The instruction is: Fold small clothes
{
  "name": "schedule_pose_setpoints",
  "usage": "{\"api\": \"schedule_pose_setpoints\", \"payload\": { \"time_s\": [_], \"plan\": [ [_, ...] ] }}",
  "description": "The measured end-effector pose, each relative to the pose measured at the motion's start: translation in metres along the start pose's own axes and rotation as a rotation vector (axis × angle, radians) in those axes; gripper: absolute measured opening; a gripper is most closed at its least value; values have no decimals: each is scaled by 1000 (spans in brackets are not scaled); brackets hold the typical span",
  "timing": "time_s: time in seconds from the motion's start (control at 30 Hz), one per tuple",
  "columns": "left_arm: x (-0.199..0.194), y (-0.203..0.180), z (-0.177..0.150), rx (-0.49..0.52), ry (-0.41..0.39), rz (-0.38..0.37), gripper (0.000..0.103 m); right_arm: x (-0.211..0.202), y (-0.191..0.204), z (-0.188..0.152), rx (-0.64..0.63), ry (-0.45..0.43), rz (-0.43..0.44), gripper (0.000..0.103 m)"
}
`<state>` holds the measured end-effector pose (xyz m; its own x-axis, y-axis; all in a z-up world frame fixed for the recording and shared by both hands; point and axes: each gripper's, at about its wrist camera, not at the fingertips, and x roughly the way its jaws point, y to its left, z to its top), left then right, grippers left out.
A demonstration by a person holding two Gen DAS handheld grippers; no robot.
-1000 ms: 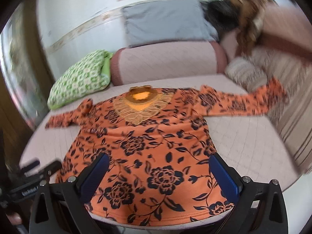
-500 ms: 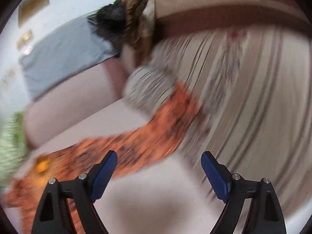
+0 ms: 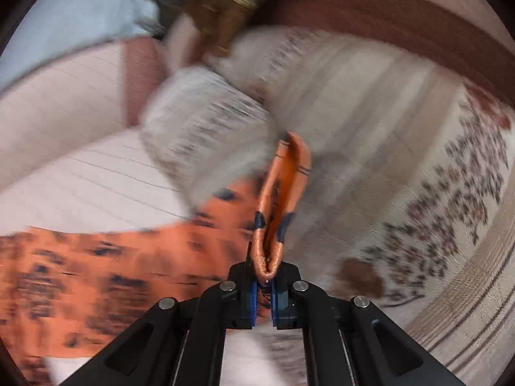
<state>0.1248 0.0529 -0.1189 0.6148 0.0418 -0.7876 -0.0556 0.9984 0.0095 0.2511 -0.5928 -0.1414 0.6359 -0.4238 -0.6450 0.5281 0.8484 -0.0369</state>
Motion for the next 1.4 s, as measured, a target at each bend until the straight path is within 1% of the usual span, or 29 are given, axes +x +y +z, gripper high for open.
{"api": "schedule_pose_setpoints", "payload": {
  "time_s": [0.07, 0.1, 0.13, 0.2, 0.27, 0.3, 0.37, 0.4, 0.43, 0.47, 0.5, 0.53, 0.57, 0.6, 0.63, 0.67, 0.7, 0.8, 0.87, 0.9, 0.93, 1.0, 1.07, 1.1, 1.2, 1.3, 1.33, 1.37, 1.4],
  "plan": [
    [0, 9, 0, -37, -9, -10, 103, -32, 37, 11, -30, -52, 108, 5],
    [-2, 13, 0, -54, -18, -17, 103, -57, 62, 20, -44, -88, 190, 5],
    [-3, 16, 0, -70, -29, -23, 103, -75, 78, 23, -58, -114, 237, 5],
    [-6, 24, -2, -91, -42, -36, 103, -119, 129, 32, -87, -168, 379, 5],
    [-9, 31, -1, -108, -50, -42, 103, -157, 177, 25, -112, -200, 478, 5],
    [-10, 34, -1, -117, -53, -43, 103, -175, 208, 22, -125, -207, 550, 5],
    [-12, 41, -1, -151, -57, -51, 103, -190, 254, 12, -142, -190, 639, 6],
    [-13, 45, 0, -167, -61, -55, 103, -194, 285, 3, -150, -169, 683, 6],
    [-14, 49, 0, -182, -68, -57, 103, -193, 306, -5, -162, -150, 701, 6],
    [-15, 52, 1, -191, -72, -57, 103, -186, 333, -18, -174, -107, 722, 8],
    [-15, 55, 1, -200, -73, -57, 103, -172, 359, -33, -186, -40, 744, 8],
    [-15, 57, 1, -206, -74, -56, 103, -159, 377, -47, -201, 14, 774, 10],
    [-14, 60, 1, -214, -73, -55, 103, -143, 395, -61, -222, 66, 800, 13],
    [-14, 62, 1, -221, -70, -53, 103, -123, 412, -80, -248, 129, 803, 27],
    [-13, 63, 1, -224, -68, -53, 103, -116, 417, -93, -261, 167, 811, 51],
    [-13, 65, 1, -226, -68, -52, 103, -104, 421, -105, -271, 223, 837, 66],
    [-13, 65, 1, -229, -71, -51, 103, -96, 418, -113, -273, 249, 855, 80],
    [-13, 62, 2, -227, -75, -64, 103, -100, 388, -113, -271, 209, 856, 80],
    [-16, 55, 7, -217, -83, -86, 103, -122, 345, -121, -220, 153, 850, 83],
    [-18, 50, 11, -212, -84, -102, 103, -122, 326, -115, -201, 129, 830, 88],
    [-19, 44, 18, -201, -82, -128, 103, -123, 303, -115, -188, 107, 802, 88],
    [-17, 29, 34, -169, -76, -168, 103, -120, 260, -117, -158, 73, 779, 88],
    [-9, 17, 57, -155, -63, -227, 103, -114, 232, -122, -132, 74, 755, 88],
    [-3, 11, 69, -152, -51, -257, 103, -110, 214, -127, -104, 77, 759, 88],
    [31, -2, 112, -184, -6, -322, 103, -106, 174, -138, -26, 64, 776, 88],
    [68, -12, 141, -220, 66, -367, 103, -99, 150, -153, 48, 52, 781, 88],
    [90, -14, 148, -245, 125, -372, 103, -97, 148, -157, 64, 48, 782, 88],
    [105, -14, 149, -281, 169, -364, 99, -94, 143, -162, 86, 43, 784, 88],
    [121, -14, 147, -317, 216, -353, 93, -91, 140, -166, 101, 39, 785, 88]
  ]
}}
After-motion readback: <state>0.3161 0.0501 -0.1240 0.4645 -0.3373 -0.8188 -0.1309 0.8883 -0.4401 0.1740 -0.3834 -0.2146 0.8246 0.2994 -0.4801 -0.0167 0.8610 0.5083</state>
